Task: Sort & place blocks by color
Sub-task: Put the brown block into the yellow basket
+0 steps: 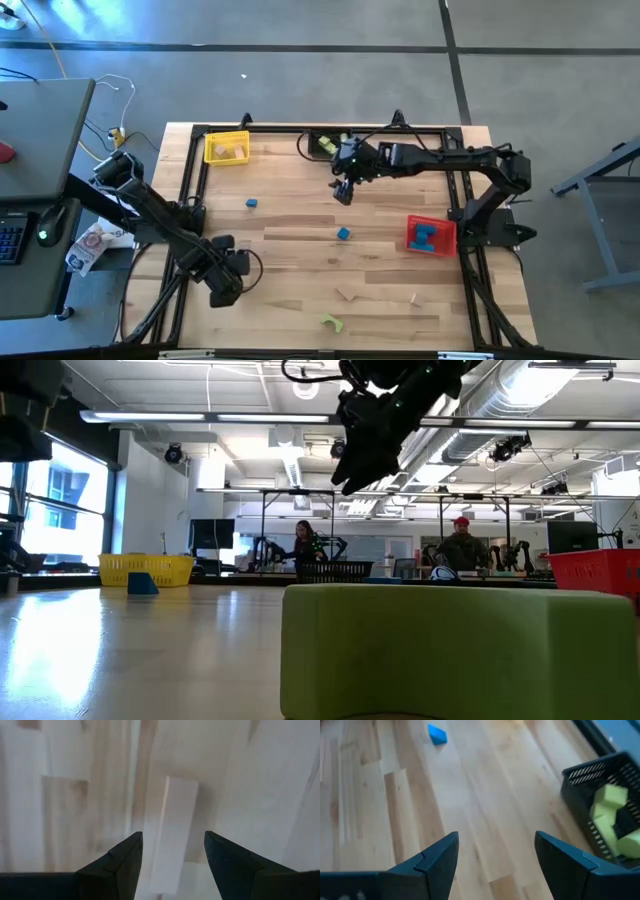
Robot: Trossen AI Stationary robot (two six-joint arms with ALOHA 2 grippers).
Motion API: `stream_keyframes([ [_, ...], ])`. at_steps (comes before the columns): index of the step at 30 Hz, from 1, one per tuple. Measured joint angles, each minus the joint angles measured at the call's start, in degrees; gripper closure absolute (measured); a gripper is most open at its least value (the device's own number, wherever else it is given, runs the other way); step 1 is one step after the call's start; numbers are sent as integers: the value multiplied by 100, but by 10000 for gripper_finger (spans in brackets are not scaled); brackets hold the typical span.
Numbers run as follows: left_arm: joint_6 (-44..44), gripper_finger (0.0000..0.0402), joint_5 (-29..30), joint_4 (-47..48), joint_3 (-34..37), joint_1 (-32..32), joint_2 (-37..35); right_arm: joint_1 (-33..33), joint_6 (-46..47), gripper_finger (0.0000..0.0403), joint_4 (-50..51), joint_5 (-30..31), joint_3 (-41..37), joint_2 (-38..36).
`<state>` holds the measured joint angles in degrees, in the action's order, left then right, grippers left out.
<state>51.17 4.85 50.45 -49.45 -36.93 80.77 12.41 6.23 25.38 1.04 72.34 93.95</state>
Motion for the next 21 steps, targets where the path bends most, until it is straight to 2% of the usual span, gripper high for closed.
stream_keyframes([
  [9, 187, 202, -276, -723, 474, -107, 0, -279, 129, 156, 254, 88, 0, 0],
  [14, 328, 202, -275, -734, 581, -154, 18, -385, 130, 156, 318, 327, 0, 0],
  [21, 330, 202, -284, -760, 581, -213, 244, -468, 148, 156, 378, 332, 0, 2],
])
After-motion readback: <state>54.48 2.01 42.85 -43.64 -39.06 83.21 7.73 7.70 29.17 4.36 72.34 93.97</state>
